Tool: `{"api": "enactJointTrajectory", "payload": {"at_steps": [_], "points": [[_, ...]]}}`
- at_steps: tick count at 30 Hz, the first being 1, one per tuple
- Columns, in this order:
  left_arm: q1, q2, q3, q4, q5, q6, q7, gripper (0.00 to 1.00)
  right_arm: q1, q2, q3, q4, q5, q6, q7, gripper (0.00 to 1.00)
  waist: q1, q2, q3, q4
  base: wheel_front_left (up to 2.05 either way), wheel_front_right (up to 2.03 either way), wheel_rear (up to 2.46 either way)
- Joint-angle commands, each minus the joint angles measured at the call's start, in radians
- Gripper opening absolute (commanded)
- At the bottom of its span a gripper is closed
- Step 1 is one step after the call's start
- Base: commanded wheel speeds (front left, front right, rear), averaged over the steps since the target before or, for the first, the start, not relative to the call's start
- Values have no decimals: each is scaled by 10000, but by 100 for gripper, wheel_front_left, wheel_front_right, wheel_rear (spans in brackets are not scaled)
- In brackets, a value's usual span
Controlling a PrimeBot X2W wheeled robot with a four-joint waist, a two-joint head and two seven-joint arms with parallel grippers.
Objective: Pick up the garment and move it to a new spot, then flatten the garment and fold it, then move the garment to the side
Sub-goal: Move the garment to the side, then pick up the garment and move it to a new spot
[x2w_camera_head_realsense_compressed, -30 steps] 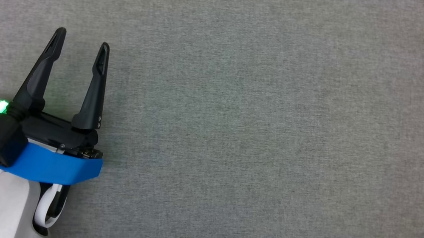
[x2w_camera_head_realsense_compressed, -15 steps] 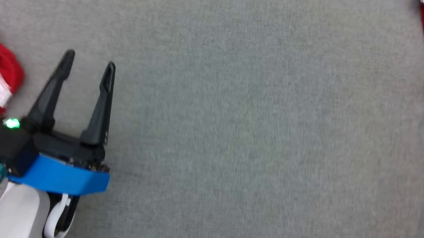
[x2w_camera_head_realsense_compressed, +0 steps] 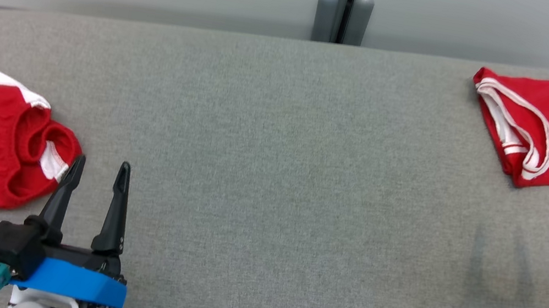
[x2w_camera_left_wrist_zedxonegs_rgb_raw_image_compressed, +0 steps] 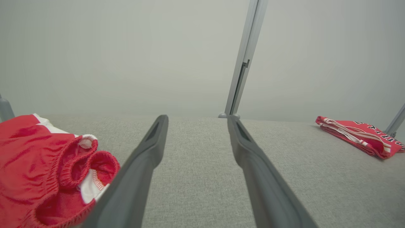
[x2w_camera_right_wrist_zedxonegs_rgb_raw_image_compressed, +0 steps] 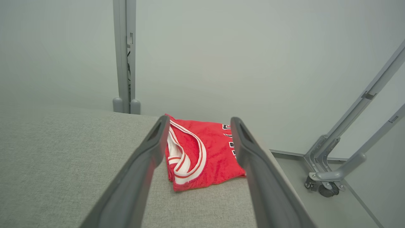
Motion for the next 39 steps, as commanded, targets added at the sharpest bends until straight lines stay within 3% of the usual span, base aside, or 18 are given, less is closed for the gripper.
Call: {"api": "enactJointTrajectory", "payload": {"at_steps": [1,6,12,23,32,39], "points": [[88,-15,105,67,-54,15,-20,100,477,184,-13,-329,181,-2,-152,100,3,3,-302,-171,0,0,0],[654,-229,440,312,-85,16,-21,100,2563,1313,272,-2028,649,-1,-853,100,3,3,-933,-86,0,0,0],[1036,-315,699,430,24,10,-21,100,3820,1895,731,-2503,1069,-1,-1397,100,3,3,-1260,-6,0,0,0],[1423,-381,809,645,216,-4,-21,100,4476,2121,1549,-1776,1591,-1,-1556,100,3,3,-1542,108,0,0,0],[1372,-439,872,787,235,-13,-21,100,4410,2132,1529,-1640,1382,-1,-1567,100,3,3,-1535,197,0,0,0],[1277,-389,843,848,333,-14,-21,100,4563,2137,1501,-1537,1540,-1,-1609,100,3,3,-1609,697,0,0,0]]}}
